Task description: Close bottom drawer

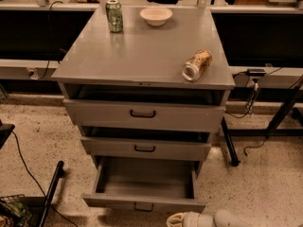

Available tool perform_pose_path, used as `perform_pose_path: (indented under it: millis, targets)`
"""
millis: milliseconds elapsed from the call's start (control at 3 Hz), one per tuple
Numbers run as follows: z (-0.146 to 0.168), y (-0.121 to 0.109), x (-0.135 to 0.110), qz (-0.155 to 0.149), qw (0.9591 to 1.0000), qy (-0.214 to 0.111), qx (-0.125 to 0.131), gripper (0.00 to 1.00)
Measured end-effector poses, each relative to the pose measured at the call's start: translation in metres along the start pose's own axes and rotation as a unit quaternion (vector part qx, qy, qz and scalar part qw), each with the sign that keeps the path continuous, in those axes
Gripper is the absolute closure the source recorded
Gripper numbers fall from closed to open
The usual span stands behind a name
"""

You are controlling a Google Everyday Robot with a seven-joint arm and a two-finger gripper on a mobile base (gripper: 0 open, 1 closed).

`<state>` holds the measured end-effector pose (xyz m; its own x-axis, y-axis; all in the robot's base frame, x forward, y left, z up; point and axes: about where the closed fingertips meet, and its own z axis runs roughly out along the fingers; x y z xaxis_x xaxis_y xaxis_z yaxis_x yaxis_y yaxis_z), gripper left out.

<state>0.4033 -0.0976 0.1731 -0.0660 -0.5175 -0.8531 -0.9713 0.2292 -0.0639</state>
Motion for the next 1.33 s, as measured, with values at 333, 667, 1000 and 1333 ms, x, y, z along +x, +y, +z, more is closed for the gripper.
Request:
perform_pose_path:
  millis: [333,667,1000,1333]
  targets:
    - [0.002,-0.002,0.003,0.002,1.0,0.0,0.003,1.0]
    - [0.005,-0.002,0.004,0.002,1.0,0.0,0.005,1.0]
    - [0.024,-0.011,0.012,0.0,0.9998,-0.001,0.022,1.0]
    - [0.044,-0.027,0.026,0.002,0.9986,-0.008,0.051,1.0]
